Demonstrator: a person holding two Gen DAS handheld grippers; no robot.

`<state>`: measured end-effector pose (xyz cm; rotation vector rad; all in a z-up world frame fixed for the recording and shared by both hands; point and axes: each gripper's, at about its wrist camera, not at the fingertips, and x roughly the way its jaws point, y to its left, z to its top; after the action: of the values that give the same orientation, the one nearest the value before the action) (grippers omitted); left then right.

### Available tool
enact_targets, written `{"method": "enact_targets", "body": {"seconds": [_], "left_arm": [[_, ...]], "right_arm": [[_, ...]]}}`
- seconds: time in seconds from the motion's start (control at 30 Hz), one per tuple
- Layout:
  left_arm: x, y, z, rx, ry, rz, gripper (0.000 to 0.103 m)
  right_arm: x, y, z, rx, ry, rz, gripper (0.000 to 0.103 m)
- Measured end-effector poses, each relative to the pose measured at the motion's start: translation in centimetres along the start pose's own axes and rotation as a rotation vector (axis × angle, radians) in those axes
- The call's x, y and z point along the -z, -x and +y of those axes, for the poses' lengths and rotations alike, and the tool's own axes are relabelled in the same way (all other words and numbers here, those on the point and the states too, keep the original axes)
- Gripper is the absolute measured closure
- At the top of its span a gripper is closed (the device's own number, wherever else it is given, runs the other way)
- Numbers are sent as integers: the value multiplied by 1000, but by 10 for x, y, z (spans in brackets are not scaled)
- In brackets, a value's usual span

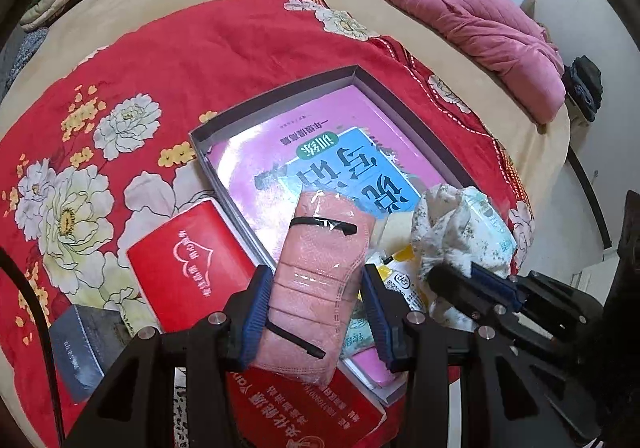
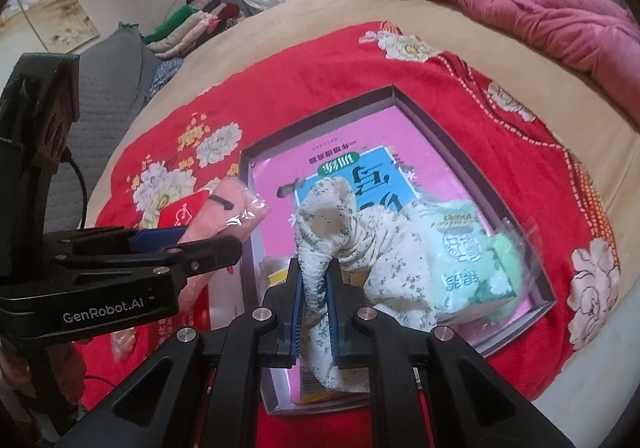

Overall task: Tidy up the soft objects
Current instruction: 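Lower and release the pink packet with the left tool while the right tool drops the scrunchie in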

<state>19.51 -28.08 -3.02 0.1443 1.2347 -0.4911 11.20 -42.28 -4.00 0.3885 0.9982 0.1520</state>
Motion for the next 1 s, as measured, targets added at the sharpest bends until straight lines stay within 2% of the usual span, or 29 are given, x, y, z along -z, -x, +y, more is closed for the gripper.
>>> {"method": "enact_targets", "body": {"seconds": [0.13,0.27,0.37,0.53,0.63,1.0], "left_arm": [[-1,-6,-4,7,-7,10,57],[-3,-12,-7,6,-12,24,57],[-3,-18,-10,8,-23,42,57],[-4,-28,-16,-1,-42,67,57],[-5,-34,-19,4,-41,88,57],[-4,-33,-17,20,-30,84,57]], "right_arm": [[1,-1,-1,-6,5,9,85],[0,10,0,7,31,-7,68],[-2,22,0,35,59,-29,67],[-8,44,-13,21,11,-77,61],[-12,51,-14,19,6,-89,60],[-15,60,-11,58,20,-95,59]]}}
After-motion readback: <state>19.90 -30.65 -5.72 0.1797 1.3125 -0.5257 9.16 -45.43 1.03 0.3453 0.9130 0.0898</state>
